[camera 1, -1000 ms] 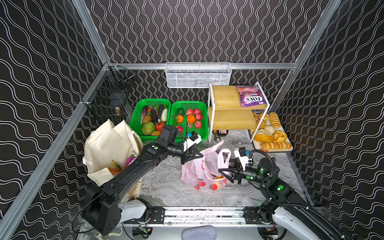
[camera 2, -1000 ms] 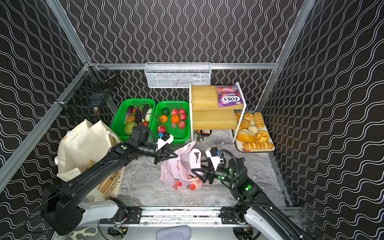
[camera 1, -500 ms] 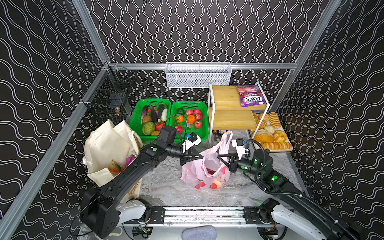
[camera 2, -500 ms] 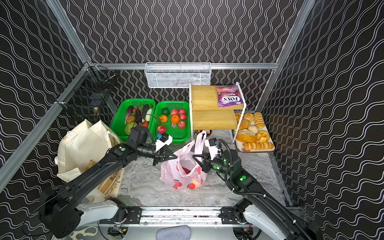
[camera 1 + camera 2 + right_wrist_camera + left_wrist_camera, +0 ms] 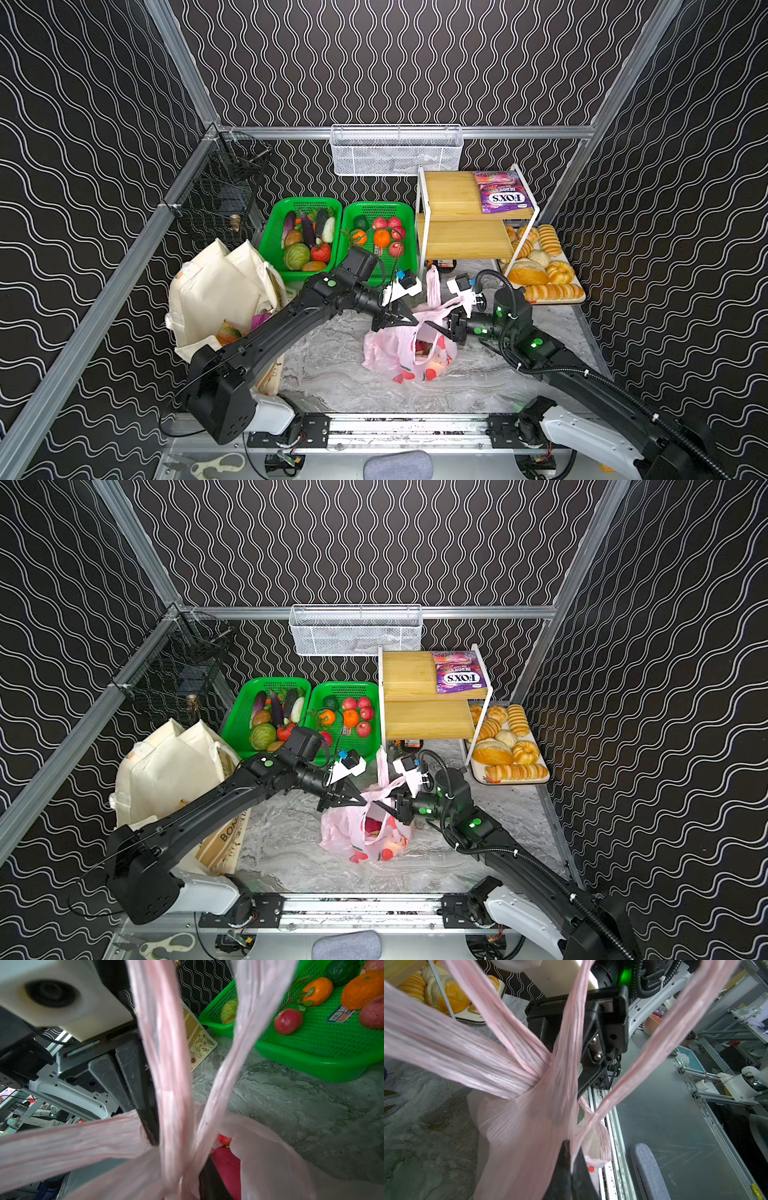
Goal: Place the mixed food into the grocery bags and tie them
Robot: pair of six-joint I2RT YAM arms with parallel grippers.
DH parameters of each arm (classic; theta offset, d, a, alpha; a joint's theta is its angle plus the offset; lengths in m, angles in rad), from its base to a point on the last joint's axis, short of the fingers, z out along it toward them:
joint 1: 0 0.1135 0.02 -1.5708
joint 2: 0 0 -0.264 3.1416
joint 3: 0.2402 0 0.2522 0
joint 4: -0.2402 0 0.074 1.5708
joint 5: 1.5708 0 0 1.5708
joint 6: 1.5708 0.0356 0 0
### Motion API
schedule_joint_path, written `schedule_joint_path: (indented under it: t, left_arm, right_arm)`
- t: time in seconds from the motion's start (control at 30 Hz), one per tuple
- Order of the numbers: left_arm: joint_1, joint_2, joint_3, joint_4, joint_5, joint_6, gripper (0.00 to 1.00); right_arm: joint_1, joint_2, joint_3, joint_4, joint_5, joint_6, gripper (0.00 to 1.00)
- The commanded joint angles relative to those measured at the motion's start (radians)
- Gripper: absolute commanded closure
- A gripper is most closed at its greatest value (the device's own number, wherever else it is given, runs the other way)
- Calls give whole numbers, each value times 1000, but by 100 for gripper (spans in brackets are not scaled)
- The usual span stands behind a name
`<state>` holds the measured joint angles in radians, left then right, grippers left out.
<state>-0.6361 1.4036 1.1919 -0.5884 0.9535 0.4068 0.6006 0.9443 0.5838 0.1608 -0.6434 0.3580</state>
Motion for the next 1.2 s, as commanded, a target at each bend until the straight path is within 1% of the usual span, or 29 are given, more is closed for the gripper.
schedule_joint_path:
  t: [0.0, 0.03, 0.1, 0.27, 0.43, 0.53, 0.63, 0.73, 0.8, 0.87, 0.93, 1.0, 1.07, 1.1, 1.17]
  left_arm:
    - [-1, 26, 35, -54, 18, 43, 100]
    - [-1, 38, 46, -66, 15, 45, 100]
    - [-2, 49, 56, -75, 11, 41, 100]
    - [-1, 42, 36, -23, 21, 3, 100]
    - [-1, 40, 36, -26, 13, 4, 100]
    - [-1, 40, 34, -25, 19, 3, 100]
    - [-1, 40, 34, -23, 20, 3, 100]
    - [-1, 39, 31, -17, 21, -3, 100]
    - [-1, 35, 27, -10, 21, -7, 100]
    - [-1, 35, 26, -7, 19, -8, 100]
    - [-1, 34, 28, -5, 21, -9, 100]
    - [-1, 36, 32, -7, 22, -8, 100]
    - [-1, 33, 33, -4, 27, -8, 100]
    - [-1, 34, 32, -4, 28, -10, 100]
    - [-2, 33, 32, 0, 34, -10, 100]
  right_arm:
    - [0, -22, 1, -39, 18, -42, 70]
    - [-1, -35, -5, -40, 26, -45, 68]
    - [-1, -60, -23, -35, 56, -40, 59]
    - [-4, -121, -58, -44, 99, -34, 32]
    - [-8, -182, -60, -125, 160, -41, 18]
    - [-10, -229, -72, -143, 154, -39, 13]
    - [-11, -264, -79, -173, 162, -36, 6]
    - [-13, -283, -78, -215, 200, -43, 4]
    - [-13, -297, -76, -230, 193, -52, 0]
    - [-13, -319, -84, -230, 192, -64, 0]
    - [-12, -350, -112, -219, 184, -107, 0]
    - [-13, -380, -139, -216, 201, -143, 0]
    - [-13, -408, -165, -178, 213, -156, 3]
    - [-12, -418, -177, -148, 218, -147, 7]
    - [-13, -421, -187, -96, 197, -133, 24]
